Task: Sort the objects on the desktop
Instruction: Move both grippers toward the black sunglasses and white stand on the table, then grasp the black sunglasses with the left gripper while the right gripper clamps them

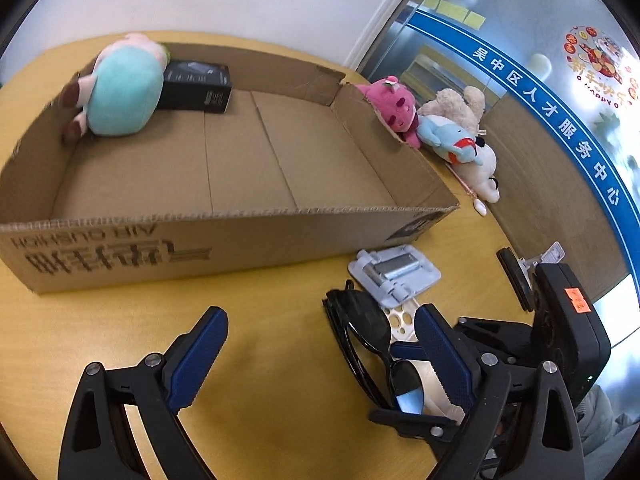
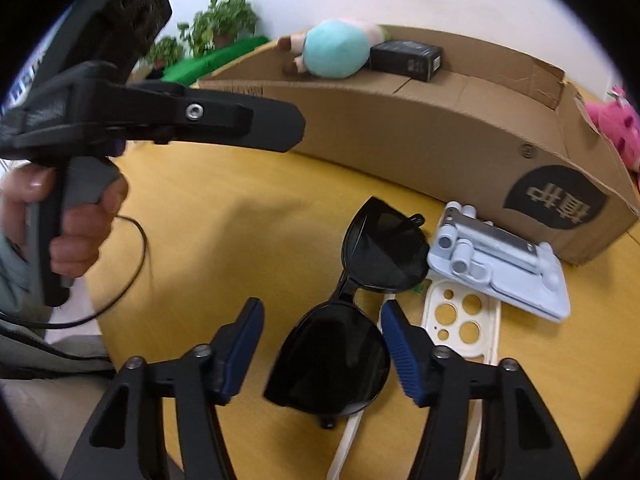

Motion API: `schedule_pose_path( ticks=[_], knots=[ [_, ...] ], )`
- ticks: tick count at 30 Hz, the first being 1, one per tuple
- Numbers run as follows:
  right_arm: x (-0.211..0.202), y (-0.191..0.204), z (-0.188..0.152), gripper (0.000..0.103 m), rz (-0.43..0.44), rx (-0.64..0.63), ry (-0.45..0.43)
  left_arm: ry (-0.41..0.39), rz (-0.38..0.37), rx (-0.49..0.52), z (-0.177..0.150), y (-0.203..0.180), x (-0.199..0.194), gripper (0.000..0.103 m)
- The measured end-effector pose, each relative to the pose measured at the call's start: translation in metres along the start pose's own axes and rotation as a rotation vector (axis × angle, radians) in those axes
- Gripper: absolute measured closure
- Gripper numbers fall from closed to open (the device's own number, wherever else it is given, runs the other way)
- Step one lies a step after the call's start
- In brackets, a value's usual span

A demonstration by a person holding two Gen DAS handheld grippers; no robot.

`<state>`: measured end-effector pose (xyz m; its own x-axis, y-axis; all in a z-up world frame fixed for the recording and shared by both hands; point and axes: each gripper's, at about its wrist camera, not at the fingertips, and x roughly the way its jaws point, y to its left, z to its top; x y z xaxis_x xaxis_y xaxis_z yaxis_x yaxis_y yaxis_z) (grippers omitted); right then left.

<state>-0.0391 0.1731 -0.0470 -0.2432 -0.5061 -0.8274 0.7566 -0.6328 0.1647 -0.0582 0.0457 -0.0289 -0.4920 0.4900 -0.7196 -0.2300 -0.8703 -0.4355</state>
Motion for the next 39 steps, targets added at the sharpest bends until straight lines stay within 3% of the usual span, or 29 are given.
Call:
schedule_pose_path(
  ticks=[2,14,16,20,22,26,30,33,36,39],
  knots=[
    [0.005,0.003,0.002,0.053,0.016,-0.003,0.003,0.002,-0.001,-0.013,-0.003,0.005,0.001,0.009],
    [0.037,0.046,0.025,0.053,0.138,-0.079,-0.029,0.029,-0.007,-0.087,-0.016,0.038,-0.005,0.020],
    [0.042,0.053,0.028,0.053,0.164,-0.082,-0.030,0.042,-0.003,-0.090,-0.019,0.041,-0.006,0.027],
    [0.037,0.056,0.027,0.048,0.140,-0.087,-0.055,0.058,0.000,-0.104,-0.029,0.045,-0.009,0.030],
    [0.032,0.052,0.024,0.043,0.129,-0.077,-0.061,0.077,-0.007,-0.112,-0.034,0.045,-0.006,0.039],
    [0.028,0.055,0.017,0.043,0.117,-0.094,-0.046,0.117,-0.015,-0.094,-0.044,0.039,0.002,0.049],
    [0.036,0.063,0.013,0.042,0.105,-0.105,-0.033,0.154,0.016,-0.101,-0.048,0.039,0.011,0.069],
    [0.042,0.062,0.011,0.043,0.091,-0.088,-0.022,0.149,0.018,-0.104,-0.050,0.039,0.011,0.072],
    [0.041,0.064,0.008,0.043,0.075,-0.100,-0.033,0.136,-0.016,-0.091,-0.050,0.035,0.008,0.090],
    [0.038,0.067,0.007,0.044,0.064,-0.112,-0.033,0.135,0.008,-0.070,-0.051,0.029,0.008,0.090]
  ],
)
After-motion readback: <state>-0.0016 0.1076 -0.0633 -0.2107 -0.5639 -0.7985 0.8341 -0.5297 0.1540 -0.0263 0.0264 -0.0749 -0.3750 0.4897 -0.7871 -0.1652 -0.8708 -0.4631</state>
